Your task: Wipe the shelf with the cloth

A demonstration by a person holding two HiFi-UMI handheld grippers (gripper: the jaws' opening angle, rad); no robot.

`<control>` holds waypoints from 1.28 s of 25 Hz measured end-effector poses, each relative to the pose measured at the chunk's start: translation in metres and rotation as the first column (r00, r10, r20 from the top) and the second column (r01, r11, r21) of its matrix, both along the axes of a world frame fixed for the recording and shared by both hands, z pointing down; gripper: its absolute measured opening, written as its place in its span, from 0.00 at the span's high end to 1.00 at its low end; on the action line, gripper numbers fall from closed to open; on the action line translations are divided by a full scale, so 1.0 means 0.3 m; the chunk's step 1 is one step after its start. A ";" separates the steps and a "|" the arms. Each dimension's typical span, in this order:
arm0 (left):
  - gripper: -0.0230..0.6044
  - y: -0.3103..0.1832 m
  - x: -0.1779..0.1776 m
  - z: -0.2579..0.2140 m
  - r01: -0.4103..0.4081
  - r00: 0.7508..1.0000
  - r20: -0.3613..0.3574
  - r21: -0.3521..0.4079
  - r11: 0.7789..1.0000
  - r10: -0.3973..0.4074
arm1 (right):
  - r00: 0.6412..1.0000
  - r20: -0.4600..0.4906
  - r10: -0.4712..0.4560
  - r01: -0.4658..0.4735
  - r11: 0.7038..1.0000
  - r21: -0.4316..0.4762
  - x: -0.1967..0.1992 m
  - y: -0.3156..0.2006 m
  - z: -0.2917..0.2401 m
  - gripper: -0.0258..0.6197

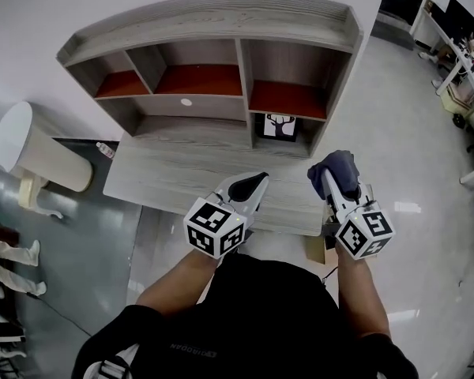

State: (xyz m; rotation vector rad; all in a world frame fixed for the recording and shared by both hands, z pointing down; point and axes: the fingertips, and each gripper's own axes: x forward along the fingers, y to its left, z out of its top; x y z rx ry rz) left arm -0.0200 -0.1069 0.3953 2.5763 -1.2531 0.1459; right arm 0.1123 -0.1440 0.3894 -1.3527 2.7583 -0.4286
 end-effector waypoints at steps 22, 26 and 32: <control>0.95 0.296 0.107 0.044 0.048 0.999 0.012 -0.033 0.998 -0.048 | 0.996 -0.027 -0.079 0.078 0.996 -0.049 0.085 0.282 0.088 0.81; 0.95 0.304 0.085 0.031 0.026 0.999 0.032 -0.017 1.000 -0.026 | 0.997 -0.038 -0.065 0.063 0.996 -0.055 0.055 0.304 0.093 0.81; 0.95 0.292 0.030 0.027 -0.006 0.999 0.037 -0.030 1.000 0.008 | 0.999 -0.041 -0.033 0.030 0.997 -0.066 -0.001 0.317 0.092 0.81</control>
